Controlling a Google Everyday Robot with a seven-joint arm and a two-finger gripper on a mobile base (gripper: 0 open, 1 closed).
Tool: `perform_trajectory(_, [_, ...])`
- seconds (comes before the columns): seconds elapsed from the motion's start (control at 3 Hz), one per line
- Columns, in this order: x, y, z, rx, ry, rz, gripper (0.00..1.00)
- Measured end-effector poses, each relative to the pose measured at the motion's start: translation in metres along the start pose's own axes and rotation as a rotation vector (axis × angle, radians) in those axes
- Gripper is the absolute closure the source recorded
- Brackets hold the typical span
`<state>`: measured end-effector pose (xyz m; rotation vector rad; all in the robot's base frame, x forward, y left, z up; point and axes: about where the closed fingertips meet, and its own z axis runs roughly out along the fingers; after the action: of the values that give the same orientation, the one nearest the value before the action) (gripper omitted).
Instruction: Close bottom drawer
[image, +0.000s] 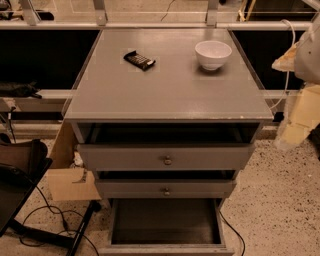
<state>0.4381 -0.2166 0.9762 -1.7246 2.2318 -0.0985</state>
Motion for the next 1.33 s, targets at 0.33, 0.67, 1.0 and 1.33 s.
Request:
perform_trajectory(0.33, [0.0,0.0,0.0,0.0,0.0,0.0,0.0])
perform_trajectory(0.67, [0.001,0.008,0.016,-0.016,-0.003,0.016,0.0])
perform_trajectory(1.0, [0.001,0.042,0.058,-0.026,-0.051,0.09,0.0])
perform_trajectory(1.33, [0.016,0.077,0.128,-0.073,-0.1,0.172,0.0])
